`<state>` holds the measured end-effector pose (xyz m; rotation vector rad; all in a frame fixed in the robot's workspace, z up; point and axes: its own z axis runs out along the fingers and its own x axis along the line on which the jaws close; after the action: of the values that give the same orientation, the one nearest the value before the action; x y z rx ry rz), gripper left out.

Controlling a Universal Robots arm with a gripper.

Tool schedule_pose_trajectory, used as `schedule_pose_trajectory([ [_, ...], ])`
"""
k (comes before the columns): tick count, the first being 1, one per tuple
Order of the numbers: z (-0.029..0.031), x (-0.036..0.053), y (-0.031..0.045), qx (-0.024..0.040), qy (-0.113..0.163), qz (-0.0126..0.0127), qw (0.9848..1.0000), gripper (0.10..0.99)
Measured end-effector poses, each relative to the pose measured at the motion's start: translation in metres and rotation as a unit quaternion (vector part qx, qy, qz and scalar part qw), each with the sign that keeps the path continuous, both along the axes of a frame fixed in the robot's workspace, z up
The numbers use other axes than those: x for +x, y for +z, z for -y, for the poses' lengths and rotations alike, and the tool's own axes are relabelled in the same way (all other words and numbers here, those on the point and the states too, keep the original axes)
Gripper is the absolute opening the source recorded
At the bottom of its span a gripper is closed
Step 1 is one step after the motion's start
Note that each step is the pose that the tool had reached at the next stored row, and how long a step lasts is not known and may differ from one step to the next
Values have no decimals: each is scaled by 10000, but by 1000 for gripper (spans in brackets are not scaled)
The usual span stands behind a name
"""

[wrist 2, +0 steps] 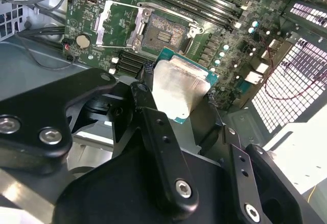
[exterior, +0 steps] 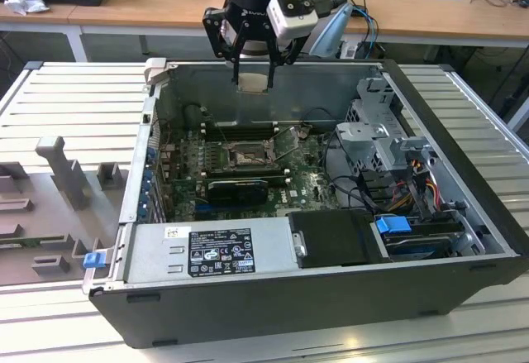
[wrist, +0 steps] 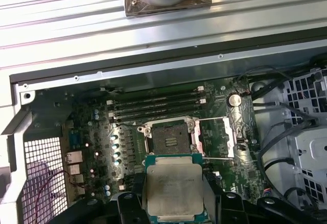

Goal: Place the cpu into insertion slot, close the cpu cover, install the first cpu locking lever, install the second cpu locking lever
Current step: 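Place the cpu into insertion slot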

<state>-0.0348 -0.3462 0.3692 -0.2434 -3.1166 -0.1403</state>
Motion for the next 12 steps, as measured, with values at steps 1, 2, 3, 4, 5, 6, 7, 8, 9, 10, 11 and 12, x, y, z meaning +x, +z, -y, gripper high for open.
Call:
schedule_pose_trajectory([
  [1, 0, 0, 0, 0, -10, 0, 10000, 529],
  [2, 0, 0, 0, 0, -22, 0, 10000, 529],
  [3, 0, 0, 0, 0, -35, 0, 10000, 529],
  [4, 0, 0, 0, 0, -49, 0, 10000, 529],
  [5, 0, 0, 0, 0, -56, 0, 10000, 529],
  [6, 0, 0, 0, 0, -64, 0, 10000, 529],
  [7, 0, 0, 0, 0, -76, 0, 10000, 529],
  [8, 0, 0, 0, 0, -88, 0, 10000, 529],
  [9, 0, 0, 0, 0, -98, 0, 10000, 529],
  [10, 0, 0, 0, 0, -115, 0, 9999, 529],
  [11, 0, 0, 0, 0, -124, 0, 9999, 529],
  [12, 0, 0, 0, 0, -133, 0, 9999, 529],
])
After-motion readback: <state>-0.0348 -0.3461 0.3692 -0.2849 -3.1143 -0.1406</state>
